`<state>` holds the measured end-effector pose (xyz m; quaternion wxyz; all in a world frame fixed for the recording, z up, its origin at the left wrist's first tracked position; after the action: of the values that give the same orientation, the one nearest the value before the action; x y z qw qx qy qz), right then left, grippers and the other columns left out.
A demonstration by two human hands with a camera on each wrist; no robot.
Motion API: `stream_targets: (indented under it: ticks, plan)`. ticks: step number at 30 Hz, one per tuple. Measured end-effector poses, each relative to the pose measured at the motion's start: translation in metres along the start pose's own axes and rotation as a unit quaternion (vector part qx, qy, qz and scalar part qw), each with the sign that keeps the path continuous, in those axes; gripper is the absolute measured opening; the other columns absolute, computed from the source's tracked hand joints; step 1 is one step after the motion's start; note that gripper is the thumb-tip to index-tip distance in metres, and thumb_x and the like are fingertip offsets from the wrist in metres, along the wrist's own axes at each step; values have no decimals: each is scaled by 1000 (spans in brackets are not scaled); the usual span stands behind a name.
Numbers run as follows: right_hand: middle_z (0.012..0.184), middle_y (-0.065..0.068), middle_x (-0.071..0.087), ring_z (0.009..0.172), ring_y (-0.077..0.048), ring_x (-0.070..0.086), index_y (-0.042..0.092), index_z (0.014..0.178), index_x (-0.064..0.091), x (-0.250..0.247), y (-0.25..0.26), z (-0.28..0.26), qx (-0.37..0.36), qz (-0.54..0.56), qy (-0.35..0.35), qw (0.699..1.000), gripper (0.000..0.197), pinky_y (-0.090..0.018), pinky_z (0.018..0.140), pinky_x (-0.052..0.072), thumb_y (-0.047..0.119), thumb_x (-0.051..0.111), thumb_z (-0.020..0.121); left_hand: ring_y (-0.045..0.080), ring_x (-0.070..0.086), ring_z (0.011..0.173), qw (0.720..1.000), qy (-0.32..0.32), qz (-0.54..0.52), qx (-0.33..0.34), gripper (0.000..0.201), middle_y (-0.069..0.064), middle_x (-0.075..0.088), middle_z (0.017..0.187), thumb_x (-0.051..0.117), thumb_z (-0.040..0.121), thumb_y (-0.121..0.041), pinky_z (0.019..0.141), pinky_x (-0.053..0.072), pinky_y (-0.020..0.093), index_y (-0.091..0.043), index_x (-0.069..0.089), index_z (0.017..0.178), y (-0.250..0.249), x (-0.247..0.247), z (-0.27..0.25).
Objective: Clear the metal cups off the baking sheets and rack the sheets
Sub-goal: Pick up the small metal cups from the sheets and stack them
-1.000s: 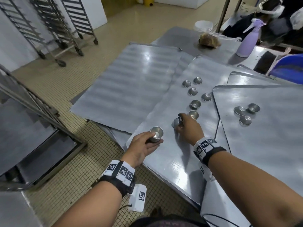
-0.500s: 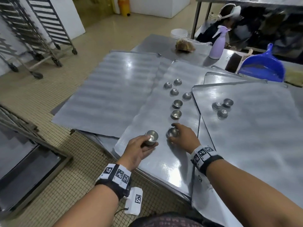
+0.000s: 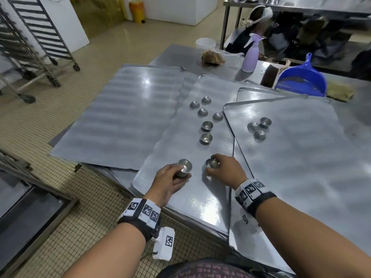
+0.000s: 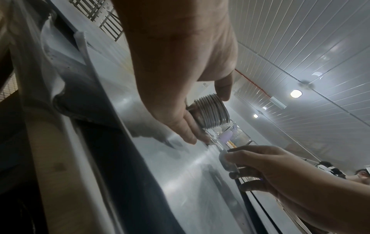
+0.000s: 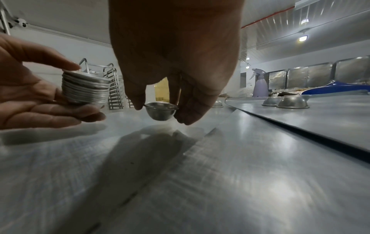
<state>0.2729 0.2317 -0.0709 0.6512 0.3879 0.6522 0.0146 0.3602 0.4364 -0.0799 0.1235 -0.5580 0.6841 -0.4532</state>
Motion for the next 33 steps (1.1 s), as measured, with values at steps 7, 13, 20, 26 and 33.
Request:
stream_targets:
  ticks: [7, 13, 20, 26, 33]
  plan:
    - [107, 14, 71, 92, 3, 65, 26, 122, 64, -10, 15, -17, -60, 168, -45, 983, 48, -18, 83, 50, 44, 74, 79, 33, 76, 102, 1000, 11, 14, -1, 33, 21, 76, 111, 66, 97, -19, 91, 57, 39, -4, 59, 126, 6, 12, 6]
    - [119, 11, 70, 104, 2, 64, 25, 130, 61, -9, 29, -20, -111, 167, -15, 980, 54, -26, 89, 54, 42, 75, 81, 37, 75, 102, 999, 37, 4, -3, 16, 25, 75, 111, 65, 97, -12, 96, 56, 44, -5, 64, 112, 7, 21, 9]
    - [129, 4, 67, 110, -5, 64, 19, 138, 57, -2, 31, -20, -117, 180, 21, 977, 62, -25, 90, 54, 38, 77, 82, 29, 76, 88, 999, 49, -5, 3, 20, 19, 77, 99, 57, 99, -9, 83, 57, 40, -2, 67, 115, 7, 23, 8]
    - [121, 4, 69, 103, -5, 65, 20, 134, 60, -2, 31, -21, -126, 195, 8, 973, 60, -28, 87, 56, 40, 79, 81, 30, 73, 100, 998, 55, -8, 9, 25, 21, 75, 112, 67, 96, -18, 90, 57, 42, -4, 69, 117, 7, 24, 10]
    - [130, 2, 61, 103, -8, 64, 19, 143, 52, 1, 27, -19, -111, 208, 15, 972, 74, -24, 86, 56, 40, 81, 79, 29, 75, 97, 999, 24, 32, 20, 22, 22, 75, 108, 74, 92, -15, 92, 59, 44, -6, 72, 111, 6, 24, 18]
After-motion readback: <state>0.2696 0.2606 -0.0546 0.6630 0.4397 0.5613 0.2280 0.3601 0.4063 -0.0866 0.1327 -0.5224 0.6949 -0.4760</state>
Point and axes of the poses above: each hand's wrist, its own z-axis towards the middle knuckle, its own x-axis out of the palm, y = z × x, the point moved 2 cm from there along z, towards the middle knuckle
